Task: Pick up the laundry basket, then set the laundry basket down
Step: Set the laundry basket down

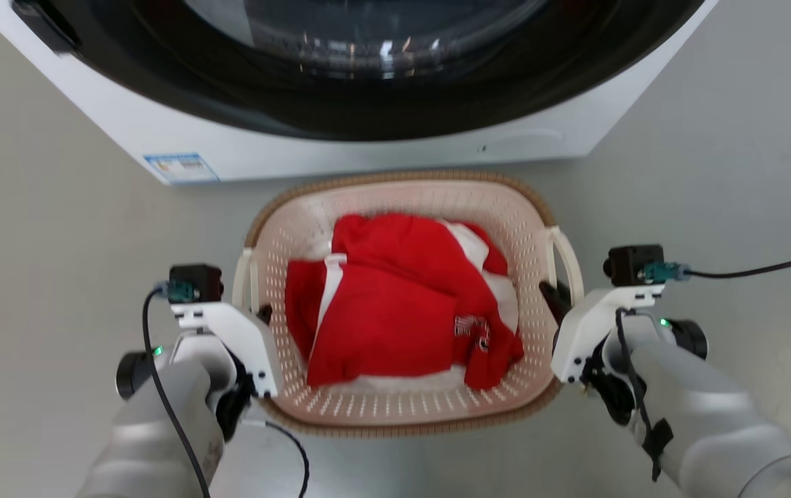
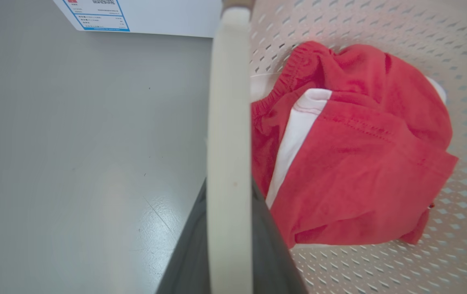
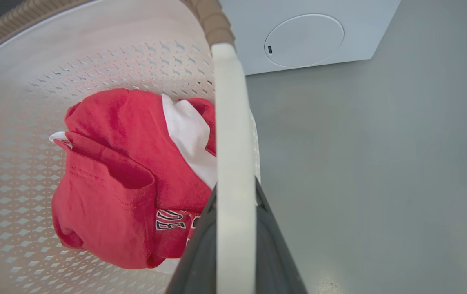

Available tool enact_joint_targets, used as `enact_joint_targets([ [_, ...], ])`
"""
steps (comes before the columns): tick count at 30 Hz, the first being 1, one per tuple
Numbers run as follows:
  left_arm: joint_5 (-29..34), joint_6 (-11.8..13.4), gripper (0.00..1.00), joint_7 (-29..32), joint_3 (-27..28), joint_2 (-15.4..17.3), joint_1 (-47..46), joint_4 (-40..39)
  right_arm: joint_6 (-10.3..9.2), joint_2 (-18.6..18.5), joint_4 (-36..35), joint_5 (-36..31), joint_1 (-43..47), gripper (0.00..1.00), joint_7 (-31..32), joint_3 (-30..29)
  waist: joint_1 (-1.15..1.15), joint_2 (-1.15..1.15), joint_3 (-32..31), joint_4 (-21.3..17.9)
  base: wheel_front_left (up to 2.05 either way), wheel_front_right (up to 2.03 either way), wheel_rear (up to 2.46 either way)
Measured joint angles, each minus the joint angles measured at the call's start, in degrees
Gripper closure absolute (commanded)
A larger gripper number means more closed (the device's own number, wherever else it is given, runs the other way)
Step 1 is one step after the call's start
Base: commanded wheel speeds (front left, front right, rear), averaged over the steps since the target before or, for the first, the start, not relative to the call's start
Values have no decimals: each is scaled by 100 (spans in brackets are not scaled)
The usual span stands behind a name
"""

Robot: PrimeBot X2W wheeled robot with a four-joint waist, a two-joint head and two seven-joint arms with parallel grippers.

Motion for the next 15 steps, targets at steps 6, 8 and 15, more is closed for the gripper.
enact_joint_targets([
  [6, 8, 1, 100, -167, 0, 11, -343, 2, 0, -81, -81, 10, -295, 100, -166, 25, 0, 0, 527, 22, 0, 0, 0],
  [8, 8, 20, 100, -253, 0, 15, -449, 3, 0, -94, -93, 40, -385, 100, -216, 29, 0, 0, 692, 29, 0, 0, 0],
  [15, 47, 64, 100, -471, 1, 18, -697, 5, 0, -168, -176, 57, -635, 100, -367, 75, 0, 0, 1179, 53, 0, 0, 0],
])
